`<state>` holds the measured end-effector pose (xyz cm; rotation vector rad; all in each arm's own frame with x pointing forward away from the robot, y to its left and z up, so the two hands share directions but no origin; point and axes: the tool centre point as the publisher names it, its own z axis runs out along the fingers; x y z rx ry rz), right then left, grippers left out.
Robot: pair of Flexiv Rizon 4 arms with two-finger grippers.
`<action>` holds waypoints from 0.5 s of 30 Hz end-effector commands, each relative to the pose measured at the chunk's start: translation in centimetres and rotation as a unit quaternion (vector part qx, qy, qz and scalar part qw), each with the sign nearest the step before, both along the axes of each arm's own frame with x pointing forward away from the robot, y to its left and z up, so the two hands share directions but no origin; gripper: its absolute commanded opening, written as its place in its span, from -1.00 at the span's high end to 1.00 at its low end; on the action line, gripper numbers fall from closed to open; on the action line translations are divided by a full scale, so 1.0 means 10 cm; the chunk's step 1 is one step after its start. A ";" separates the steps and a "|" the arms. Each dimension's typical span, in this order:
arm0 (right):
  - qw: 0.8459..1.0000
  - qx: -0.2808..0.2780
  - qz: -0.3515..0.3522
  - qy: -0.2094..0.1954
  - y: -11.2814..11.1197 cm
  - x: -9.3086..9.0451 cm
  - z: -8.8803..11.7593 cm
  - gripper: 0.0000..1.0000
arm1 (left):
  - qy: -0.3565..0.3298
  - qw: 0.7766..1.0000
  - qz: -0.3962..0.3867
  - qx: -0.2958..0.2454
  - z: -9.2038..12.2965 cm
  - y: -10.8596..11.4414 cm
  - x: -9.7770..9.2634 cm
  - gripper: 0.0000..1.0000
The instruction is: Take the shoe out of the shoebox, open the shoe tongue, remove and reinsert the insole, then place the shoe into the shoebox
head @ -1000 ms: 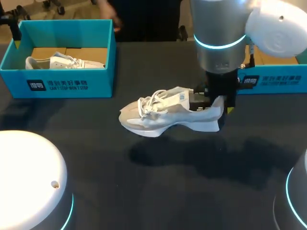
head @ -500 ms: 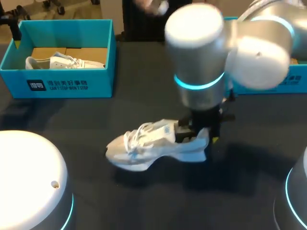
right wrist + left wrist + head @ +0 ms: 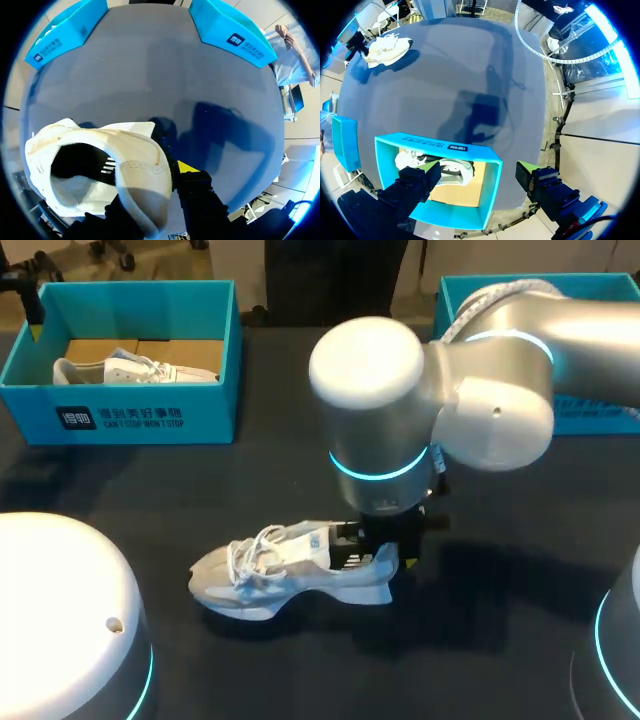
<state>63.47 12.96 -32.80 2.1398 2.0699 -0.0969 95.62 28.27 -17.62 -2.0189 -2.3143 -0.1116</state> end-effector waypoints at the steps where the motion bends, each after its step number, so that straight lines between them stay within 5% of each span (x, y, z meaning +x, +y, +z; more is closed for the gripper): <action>1: 1.000 0.004 0.000 0.001 0.06 -0.05 -0.15 1.00 | 0.000 1.000 -0.001 0.001 0.00 0.00 -0.01 -1.00; 15: 1.000 0.009 0.003 0.017 0.05 -0.12 -0.52 1.00 | 0.000 1.000 -0.001 0.001 0.00 0.00 -0.01 -1.00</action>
